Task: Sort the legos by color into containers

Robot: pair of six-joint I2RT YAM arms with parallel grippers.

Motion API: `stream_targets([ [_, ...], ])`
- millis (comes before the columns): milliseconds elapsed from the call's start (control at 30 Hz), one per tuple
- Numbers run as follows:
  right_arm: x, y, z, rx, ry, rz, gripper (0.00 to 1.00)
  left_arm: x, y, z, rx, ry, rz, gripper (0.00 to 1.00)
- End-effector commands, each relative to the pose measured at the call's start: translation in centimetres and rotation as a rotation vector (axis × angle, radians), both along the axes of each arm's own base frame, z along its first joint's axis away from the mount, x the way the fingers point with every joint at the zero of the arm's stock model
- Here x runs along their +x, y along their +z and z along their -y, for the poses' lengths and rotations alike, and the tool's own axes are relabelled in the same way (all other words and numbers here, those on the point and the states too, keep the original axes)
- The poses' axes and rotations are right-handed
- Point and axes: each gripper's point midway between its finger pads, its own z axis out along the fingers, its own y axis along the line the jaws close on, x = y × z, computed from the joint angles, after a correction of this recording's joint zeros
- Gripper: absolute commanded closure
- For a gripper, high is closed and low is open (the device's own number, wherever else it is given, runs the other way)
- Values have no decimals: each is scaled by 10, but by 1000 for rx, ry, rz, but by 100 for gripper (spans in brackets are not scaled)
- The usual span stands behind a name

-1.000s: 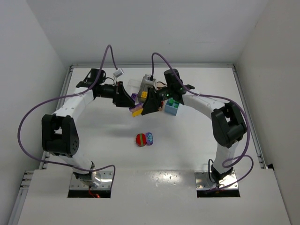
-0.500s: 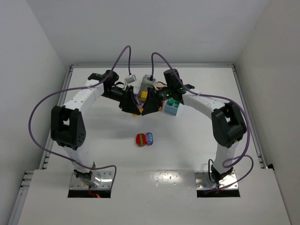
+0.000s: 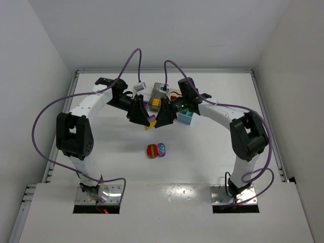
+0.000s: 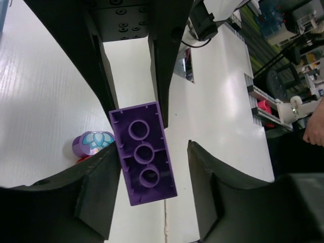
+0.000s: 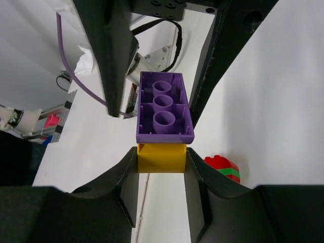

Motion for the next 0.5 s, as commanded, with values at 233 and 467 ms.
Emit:
stream_targets([
  [233, -10, 32, -6, 75, 52, 115, 100, 11, 18, 2, -58, -7, 116, 72],
  [467, -38, 3, 1, 21, 81, 114, 100, 18, 28, -2, -118, 20, 104, 94],
])
